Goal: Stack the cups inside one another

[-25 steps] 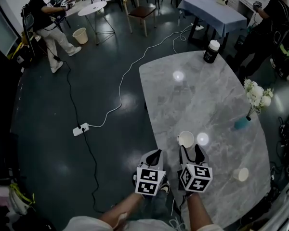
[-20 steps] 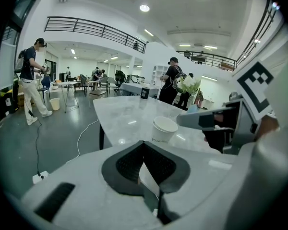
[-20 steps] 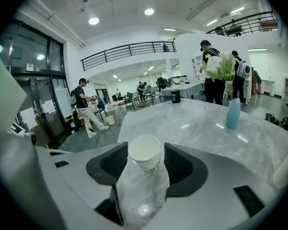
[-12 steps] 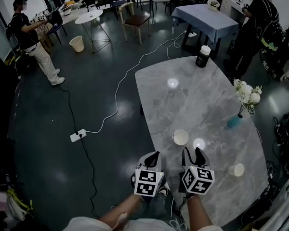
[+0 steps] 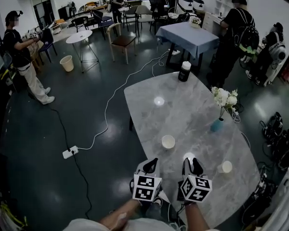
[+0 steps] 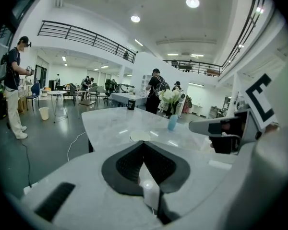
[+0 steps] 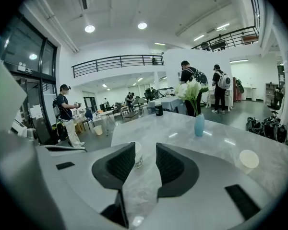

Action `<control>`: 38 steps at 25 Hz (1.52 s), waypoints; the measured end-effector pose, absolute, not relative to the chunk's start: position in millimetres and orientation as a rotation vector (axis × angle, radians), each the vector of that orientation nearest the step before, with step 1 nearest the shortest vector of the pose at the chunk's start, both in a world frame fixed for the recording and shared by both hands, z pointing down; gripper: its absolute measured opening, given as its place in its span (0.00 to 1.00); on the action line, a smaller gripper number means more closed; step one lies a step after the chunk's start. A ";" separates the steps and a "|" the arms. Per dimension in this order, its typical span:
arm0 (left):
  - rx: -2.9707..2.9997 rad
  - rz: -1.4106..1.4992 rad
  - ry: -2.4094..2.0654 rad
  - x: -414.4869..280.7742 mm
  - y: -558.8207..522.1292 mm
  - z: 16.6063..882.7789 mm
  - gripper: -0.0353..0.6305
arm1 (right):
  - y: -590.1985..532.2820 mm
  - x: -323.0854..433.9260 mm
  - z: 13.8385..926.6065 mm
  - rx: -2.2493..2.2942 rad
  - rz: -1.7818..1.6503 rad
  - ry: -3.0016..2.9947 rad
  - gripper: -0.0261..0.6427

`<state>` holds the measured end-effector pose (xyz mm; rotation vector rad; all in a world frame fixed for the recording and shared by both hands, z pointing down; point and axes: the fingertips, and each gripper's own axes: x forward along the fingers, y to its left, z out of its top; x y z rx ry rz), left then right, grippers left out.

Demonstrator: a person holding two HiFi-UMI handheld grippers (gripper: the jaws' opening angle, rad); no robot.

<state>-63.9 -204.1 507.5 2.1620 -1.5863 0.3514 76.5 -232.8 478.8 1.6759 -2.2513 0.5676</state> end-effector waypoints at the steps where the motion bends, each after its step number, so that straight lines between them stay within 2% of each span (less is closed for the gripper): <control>1: 2.177 0.347 -1.577 -60.0 -200.7 503.3 0.05 | -226.5 81.2 474.9 1.693 0.562 -2.245 0.23; 7: 2.269 0.336 -1.513 -37.3 -179.5 483.4 0.05 | -188.7 109.6 457.8 1.798 0.536 -2.210 0.13; 12: 2.332 0.332 -1.454 -20.9 -154.4 475.6 0.05 | -155.2 124.3 456.2 1.843 0.524 -2.181 0.08; 38: 2.410 0.340 -1.392 5.6 -133.6 461.9 0.05 | -116.3 149.0 449.9 1.920 0.522 -2.141 0.07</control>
